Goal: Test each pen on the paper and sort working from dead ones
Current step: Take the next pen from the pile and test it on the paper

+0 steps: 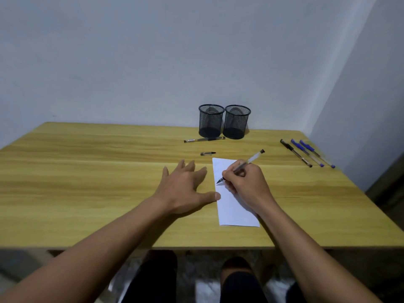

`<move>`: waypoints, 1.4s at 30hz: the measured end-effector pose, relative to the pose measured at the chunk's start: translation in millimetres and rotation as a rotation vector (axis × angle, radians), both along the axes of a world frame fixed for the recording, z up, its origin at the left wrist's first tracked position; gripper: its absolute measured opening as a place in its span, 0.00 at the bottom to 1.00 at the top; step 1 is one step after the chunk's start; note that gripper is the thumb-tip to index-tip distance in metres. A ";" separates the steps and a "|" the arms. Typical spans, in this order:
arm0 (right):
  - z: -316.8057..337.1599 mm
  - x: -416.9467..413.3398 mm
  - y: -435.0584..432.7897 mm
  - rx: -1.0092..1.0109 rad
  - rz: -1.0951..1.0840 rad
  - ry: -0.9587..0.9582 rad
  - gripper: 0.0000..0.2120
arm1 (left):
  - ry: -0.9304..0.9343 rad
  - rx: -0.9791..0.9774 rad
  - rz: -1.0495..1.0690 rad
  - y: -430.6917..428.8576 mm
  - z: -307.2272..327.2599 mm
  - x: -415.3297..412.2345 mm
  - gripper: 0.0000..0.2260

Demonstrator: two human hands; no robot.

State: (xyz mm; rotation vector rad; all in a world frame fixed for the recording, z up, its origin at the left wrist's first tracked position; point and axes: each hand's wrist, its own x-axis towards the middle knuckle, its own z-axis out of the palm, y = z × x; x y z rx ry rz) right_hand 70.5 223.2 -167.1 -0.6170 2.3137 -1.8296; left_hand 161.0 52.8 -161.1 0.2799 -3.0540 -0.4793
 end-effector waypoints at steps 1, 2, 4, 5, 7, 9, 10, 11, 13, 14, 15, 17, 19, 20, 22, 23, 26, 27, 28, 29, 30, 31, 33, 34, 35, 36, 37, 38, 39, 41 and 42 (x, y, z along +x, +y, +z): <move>-0.2 0.4 0.2 0.030 -0.008 0.016 0.06 | -0.024 -0.019 0.002 0.5 -2.0 -0.3 0.42; 0.1 1.0 0.6 0.060 -0.016 0.034 0.06 | -0.036 -0.027 0.006 0.9 -3.7 -0.7 0.42; 1.1 2.0 1.4 0.109 -0.031 0.068 0.07 | -0.047 -0.028 0.010 0.6 -6.2 -1.7 0.42; 1.5 2.7 2.0 0.128 -0.036 0.077 0.08 | -0.055 -0.030 0.008 0.3 -7.0 -2.2 0.42; 1.9 3.7 3.1 0.160 -0.042 0.087 0.09 | -0.065 -0.035 0.007 -0.1 -8.1 -2.6 0.43; 1.3 4.1 3.4 0.179 -0.046 0.082 0.11 | -0.066 -0.042 0.009 -0.6 -7.8 -3.0 0.43; 0.8 4.5 3.1 0.187 -0.050 0.078 0.11 | -0.068 -0.047 0.008 -0.9 -7.7 -3.5 0.43; 0.9 4.8 2.7 0.197 -0.055 0.080 0.11 | -0.070 -0.051 0.007 -0.9 -8.0 -3.6 0.43; 0.4 4.8 2.1 0.215 -0.073 0.096 0.12 | -0.071 -0.057 0.007 -0.5 -8.3 -3.4 0.43; 0.8 5.3 1.8 0.219 -0.083 0.107 0.11 | -0.071 -0.058 0.008 -0.4 -8.5 -3.2 0.43; 0.6 5.3 1.5 0.218 -0.089 0.112 0.11 | -0.071 -0.058 0.009 -0.4 -8.7 -3.1 0.43; 0.7 5.8 0.7 0.206 -0.089 0.107 0.11 | -0.073 -0.057 0.012 -0.3 -8.7 -3.0 0.43; 1.1 6.6 1.0 0.226 -0.080 0.098 0.11 | -0.077 -0.057 0.013 0.2 -8.0 -3.2 0.43; 1.4 7.2 1.7 0.247 -0.076 0.099 0.11 | -0.078 -0.056 0.012 0.5 -7.6 -3.5 0.43; 1.7 7.6 3.4 0.266 -0.079 0.105 0.10 | -0.076 -0.052 0.014 1.2 -7.6 -3.6 0.43; 1.5 7.3 3.7 0.263 -0.086 0.107 0.10 | -0.075 -0.049 0.016 1.3 -7.8 -3.5 0.43; 1.0 7.0 3.6 0.238 -0.104 0.104 0.10 | -0.071 -0.051 0.017 0.8 -8.6 -3.5 0.43; 0.6 6.9 3.5 0.237 -0.104 0.103 0.10 | -0.071 -0.056 0.017 0.8 -8.9 -3.4 0.43; 0.7 7.3 3.9 0.240 -0.101 0.105 0.10 | -0.074 -0.058 0.016 1.0 -8.7 -3.4 0.43; 1.0 7.7 4.1 0.243 -0.100 0.108 0.11 | -0.077 -0.058 0.016 1.2 -8.3 -3.2 0.43; 1.3 7.7 4.5 0.240 -0.104 0.111 0.11 | -0.081 -0.056 0.018 1.4 -7.6 -3.3 0.43; 1.5 7.8 4.8 0.240 -0.110 0.113 0.11 | -0.084 -0.056 0.019 1.7 -7.1 -3.2 0.42; 2.2 8.0 5.1 0.242 -0.120 0.120 0.11 | -0.087 -0.058 0.019 2.4 -6.3 -3.1 0.42; 2.4 8.1 5.2 0.241 -0.125 0.125 0.11 | -0.089 -0.059 0.019 2.7 -6.1 -3.1 0.42; 2.7 8.2 5.1 0.244 -0.130 0.131 0.11 | -0.090 -0.059 0.019 2.7 -5.9 -3.1 0.42; 3.1 8.4 5.0 0.249 -0.135 0.135 0.10 | -0.091 -0.058 0.019 2.8 -5.8 -3.3 0.42; 3.5 8.8 4.9 0.253 -0.138 0.139 0.10 | -0.092 -0.055 0.021 3.0 -5.8 -3.4 0.42; 3.9 8.9 4.7 0.256 -0.141 0.144 0.10 | -0.093 -0.054 0.023 3.2 -5.7 -3.4 0.42; 4.0 8.6 4.6 0.257 -0.146 0.149 0.10 | -0.094 -0.054 0.023 3.3 -5.3 -3.3 0.42; 3.7 8.3 4.6 0.253 -0.155 0.150 0.10 | -0.098 -0.053 0.023 3.5 -5.3 -3.4 0.42; 3.5 8.2 4.6 0.250 -0.161 0.146 0.10 | -0.100 -0.053 0.022 3.4 -5.5 -3.5 0.42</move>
